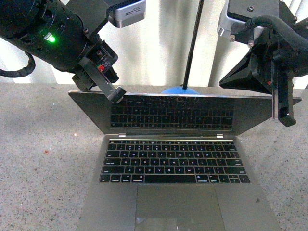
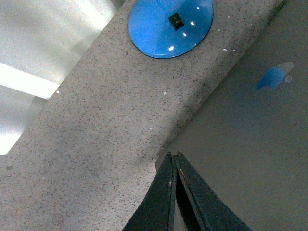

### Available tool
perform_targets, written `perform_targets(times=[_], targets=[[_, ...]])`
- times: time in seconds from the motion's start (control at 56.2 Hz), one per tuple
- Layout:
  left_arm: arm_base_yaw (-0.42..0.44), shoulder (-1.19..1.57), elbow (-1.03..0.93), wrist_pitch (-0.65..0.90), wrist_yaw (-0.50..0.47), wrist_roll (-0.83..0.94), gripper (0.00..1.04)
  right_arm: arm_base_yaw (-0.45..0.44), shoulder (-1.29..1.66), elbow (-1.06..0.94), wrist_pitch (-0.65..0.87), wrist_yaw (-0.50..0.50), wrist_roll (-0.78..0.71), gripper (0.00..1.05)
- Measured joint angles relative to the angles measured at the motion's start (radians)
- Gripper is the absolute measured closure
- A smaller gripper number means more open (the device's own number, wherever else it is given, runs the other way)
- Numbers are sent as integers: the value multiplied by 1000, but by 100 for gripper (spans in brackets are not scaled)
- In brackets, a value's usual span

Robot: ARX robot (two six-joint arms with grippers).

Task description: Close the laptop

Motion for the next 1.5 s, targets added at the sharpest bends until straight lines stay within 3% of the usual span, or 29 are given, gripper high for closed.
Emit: perform_targets(times=[1.495], targets=[[-37,21,-109,74,51,-54,101,31,35,-59,-36,11,-59,102]])
